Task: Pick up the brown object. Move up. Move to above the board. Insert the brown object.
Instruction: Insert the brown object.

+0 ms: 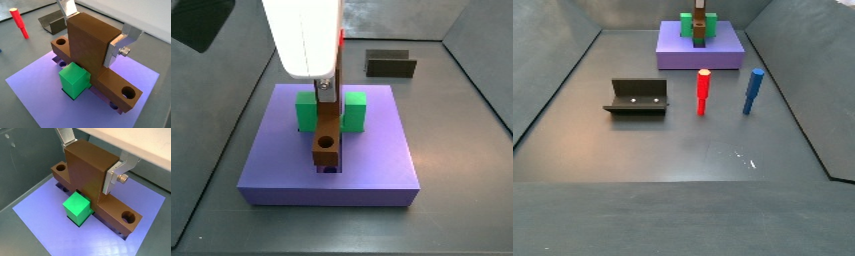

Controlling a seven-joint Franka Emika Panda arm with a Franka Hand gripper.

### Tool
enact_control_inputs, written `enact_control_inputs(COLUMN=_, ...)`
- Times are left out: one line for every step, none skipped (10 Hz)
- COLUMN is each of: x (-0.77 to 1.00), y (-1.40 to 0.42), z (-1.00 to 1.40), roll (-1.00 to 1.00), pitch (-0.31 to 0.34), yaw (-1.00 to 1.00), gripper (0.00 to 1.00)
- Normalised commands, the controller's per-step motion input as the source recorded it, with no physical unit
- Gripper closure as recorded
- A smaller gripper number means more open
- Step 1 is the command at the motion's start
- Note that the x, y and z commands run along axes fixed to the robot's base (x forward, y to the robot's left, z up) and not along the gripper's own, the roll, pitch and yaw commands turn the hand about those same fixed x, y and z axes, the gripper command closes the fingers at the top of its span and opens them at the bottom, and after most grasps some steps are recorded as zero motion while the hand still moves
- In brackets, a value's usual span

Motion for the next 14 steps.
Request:
enact_control_inputs(x=0.08, y=0.08, z=-0.08, roll=0.03, pitch=0.037, yaw=0.15, gripper=1.00)
enact_control_inputs(x=0.02, y=0.00, z=-0.20, roll=0.04, pitch=0.016, yaw=0.13, gripper=1.00)
enact_control_inputs(x=0.00, y=0.00, z=-0.27, roll=0.03, pitch=0.000, yaw=0.10, gripper=1.00)
enact_control_inputs(x=0.00, y=0.00, z=-0.27, roll=0.00, pitch=0.000, yaw=0.04, gripper=1.00)
enact_control_inputs(x=0.00, y=0.00, z=-0.27, roll=0.00, pitch=0.000, yaw=0.02, gripper=1.00)
enact_control_inputs(x=0.00, y=0.00, z=-0.30, roll=0.00, pitch=0.000, yaw=0.01, gripper=1.00)
enact_control_inputs(x=-0.01, y=0.00, z=-0.23, roll=0.00, pitch=0.004, yaw=0.00, gripper=1.00)
enact_control_inputs(x=-0.08, y=0.03, z=-0.18, roll=0.00, pitch=0.011, yaw=0.00, gripper=1.00)
enact_control_inputs(x=0.00, y=0.00, z=-0.15, roll=-0.01, pitch=0.001, yaw=0.00, gripper=1.00)
enact_control_inputs(x=0.03, y=0.00, z=-0.13, roll=0.00, pitch=0.000, yaw=0.00, gripper=1.00)
enact_control_inputs(x=0.19, y=0.00, z=-0.09, roll=0.00, pitch=0.021, yaw=0.05, gripper=1.00)
enact_control_inputs(x=0.14, y=0.00, z=-0.16, roll=0.02, pitch=0.023, yaw=0.05, gripper=1.00)
enact_control_inputs(x=0.10, y=0.00, z=-0.19, roll=0.03, pitch=0.023, yaw=0.05, gripper=1.00)
enact_control_inputs(x=0.09, y=0.00, z=-0.17, roll=0.04, pitch=0.021, yaw=0.05, gripper=1.00)
